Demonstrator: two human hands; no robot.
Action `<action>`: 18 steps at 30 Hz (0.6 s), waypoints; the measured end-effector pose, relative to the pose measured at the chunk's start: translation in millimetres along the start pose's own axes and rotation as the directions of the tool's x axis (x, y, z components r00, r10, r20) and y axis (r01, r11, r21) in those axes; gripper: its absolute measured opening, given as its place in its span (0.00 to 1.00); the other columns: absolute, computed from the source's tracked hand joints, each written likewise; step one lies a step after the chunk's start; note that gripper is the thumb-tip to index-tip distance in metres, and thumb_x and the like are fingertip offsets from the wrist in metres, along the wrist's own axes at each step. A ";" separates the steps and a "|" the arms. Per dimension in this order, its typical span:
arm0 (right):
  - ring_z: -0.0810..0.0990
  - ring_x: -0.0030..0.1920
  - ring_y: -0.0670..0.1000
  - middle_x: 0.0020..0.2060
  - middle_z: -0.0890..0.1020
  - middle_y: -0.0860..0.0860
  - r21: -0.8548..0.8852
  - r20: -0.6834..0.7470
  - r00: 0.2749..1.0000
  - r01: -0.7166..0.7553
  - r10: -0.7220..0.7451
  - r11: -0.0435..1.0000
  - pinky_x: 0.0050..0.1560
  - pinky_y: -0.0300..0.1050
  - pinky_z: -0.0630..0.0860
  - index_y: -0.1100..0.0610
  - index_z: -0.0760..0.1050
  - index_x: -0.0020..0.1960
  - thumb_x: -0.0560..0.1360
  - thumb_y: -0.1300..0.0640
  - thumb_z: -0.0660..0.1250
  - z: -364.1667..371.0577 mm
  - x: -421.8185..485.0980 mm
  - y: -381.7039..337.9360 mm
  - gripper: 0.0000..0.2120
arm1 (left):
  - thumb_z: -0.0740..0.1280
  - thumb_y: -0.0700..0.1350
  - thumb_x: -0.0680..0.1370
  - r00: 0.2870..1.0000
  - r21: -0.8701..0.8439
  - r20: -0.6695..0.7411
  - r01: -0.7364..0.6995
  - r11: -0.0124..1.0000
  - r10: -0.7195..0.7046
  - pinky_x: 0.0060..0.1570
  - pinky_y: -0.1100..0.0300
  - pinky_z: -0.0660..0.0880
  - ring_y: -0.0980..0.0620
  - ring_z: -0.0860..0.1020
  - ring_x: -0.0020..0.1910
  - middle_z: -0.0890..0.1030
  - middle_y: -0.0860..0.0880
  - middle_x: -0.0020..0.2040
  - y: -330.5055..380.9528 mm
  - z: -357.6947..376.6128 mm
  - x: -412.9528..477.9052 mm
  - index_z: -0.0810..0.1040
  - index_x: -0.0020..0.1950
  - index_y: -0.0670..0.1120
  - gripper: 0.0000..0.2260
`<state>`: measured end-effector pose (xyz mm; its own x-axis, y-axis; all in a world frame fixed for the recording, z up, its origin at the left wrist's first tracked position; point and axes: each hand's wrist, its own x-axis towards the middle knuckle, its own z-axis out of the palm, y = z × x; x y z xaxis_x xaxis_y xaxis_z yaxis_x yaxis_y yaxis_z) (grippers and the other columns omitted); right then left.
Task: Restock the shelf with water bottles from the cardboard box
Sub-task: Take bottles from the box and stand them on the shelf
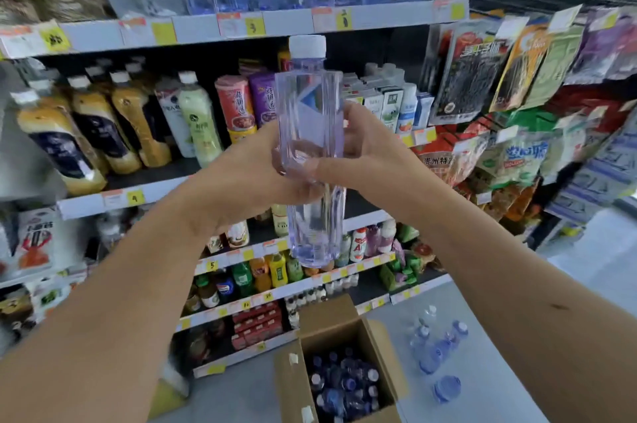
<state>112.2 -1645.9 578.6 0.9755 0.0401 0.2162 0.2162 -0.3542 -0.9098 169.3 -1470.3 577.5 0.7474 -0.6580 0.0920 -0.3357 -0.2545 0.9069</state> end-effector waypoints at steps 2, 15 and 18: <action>0.85 0.49 0.47 0.48 0.86 0.47 0.000 -0.016 0.999 0.031 -0.031 1.000 0.56 0.54 0.81 0.47 0.75 0.59 0.69 0.59 0.79 -3.6 9.8 -3.5 0.22 | 0.77 0.39 0.70 0.997 -0.021 0.077 0.018 1.000 -0.016 0.58 0.52 0.77 0.52 0.81 0.58 0.83 0.55 0.57 2.3 -8.4 7.7 0.70 0.67 0.58 0.31; 0.81 0.40 0.38 0.42 0.82 0.41 -0.059 -0.295 0.946 0.122 -0.134 0.991 0.39 0.40 0.76 0.43 0.70 0.55 0.63 0.37 0.76 -26.6 114.4 -29.4 0.27 | 0.79 0.46 0.68 0.902 0.083 -0.409 -0.112 0.990 0.137 0.49 0.55 0.80 0.59 0.80 0.52 0.80 0.61 0.50 19.5 -16.8 86.7 0.71 0.60 0.62 0.27; 0.84 0.41 0.46 0.41 0.84 0.46 0.072 -0.148 0.982 0.129 -0.117 0.989 0.45 0.51 0.82 0.48 0.76 0.52 0.65 0.34 0.73 -46.6 135.6 -35.7 0.23 | 0.79 0.43 0.68 0.892 0.007 -0.438 -0.116 0.993 0.107 0.43 0.61 0.79 0.56 0.80 0.50 0.81 0.60 0.45 32.2 -32.0 97.1 0.74 0.59 0.58 0.24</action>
<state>234.9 -1671.3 656.9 0.9268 -0.0572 0.3713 0.3425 -0.2777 -0.8976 249.5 -1519.6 628.8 0.8822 -0.3038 0.3598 -0.4242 -0.1811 0.8873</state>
